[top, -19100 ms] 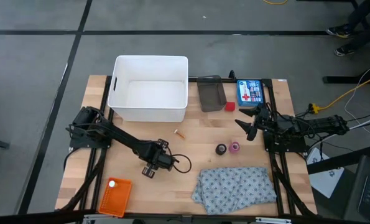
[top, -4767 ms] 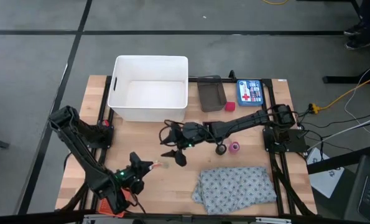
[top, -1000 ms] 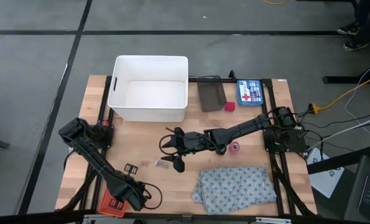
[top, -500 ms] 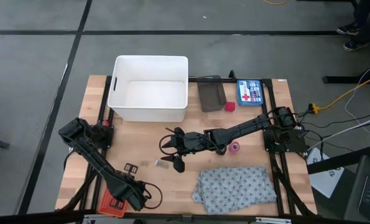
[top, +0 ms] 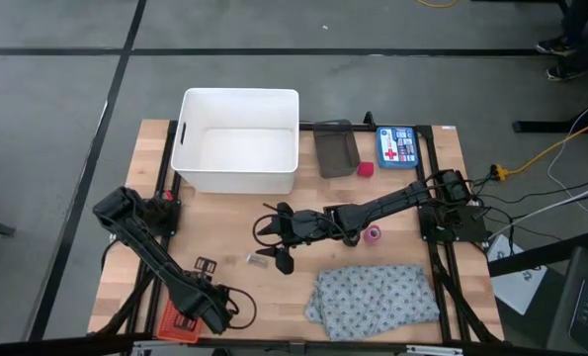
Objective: Pick & place medical supplies in basket/bin
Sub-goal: Put the yellow pill bottle into the orange bin, then put the blue pill bottle into the orange bin
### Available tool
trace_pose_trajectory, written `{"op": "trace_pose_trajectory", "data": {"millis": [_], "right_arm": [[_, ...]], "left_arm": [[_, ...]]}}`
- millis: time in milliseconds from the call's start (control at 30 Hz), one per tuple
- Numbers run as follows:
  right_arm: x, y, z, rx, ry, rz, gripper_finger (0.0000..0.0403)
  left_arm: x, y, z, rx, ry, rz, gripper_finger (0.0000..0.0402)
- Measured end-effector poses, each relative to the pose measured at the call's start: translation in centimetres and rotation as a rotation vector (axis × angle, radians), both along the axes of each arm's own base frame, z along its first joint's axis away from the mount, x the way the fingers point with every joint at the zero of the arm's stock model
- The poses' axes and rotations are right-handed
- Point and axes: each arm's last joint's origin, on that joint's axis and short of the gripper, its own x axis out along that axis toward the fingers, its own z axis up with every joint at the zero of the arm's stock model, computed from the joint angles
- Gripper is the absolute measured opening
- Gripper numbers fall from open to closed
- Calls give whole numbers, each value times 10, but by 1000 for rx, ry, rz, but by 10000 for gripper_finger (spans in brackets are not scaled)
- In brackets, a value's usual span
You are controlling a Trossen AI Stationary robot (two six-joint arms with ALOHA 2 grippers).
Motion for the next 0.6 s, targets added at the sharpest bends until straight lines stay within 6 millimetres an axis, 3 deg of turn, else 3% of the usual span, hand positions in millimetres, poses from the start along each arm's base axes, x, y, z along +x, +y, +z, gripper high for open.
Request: {"op": "trace_pose_trajectory", "data": {"millis": [433,600], "right_arm": [[0,0,0,2,3,6,263],[0,0,0,-2,-1,3,262]], "left_arm": [[0,-4,29,-54,-64,21,192],[2,-2,50,22,-142,-8,192]]}}
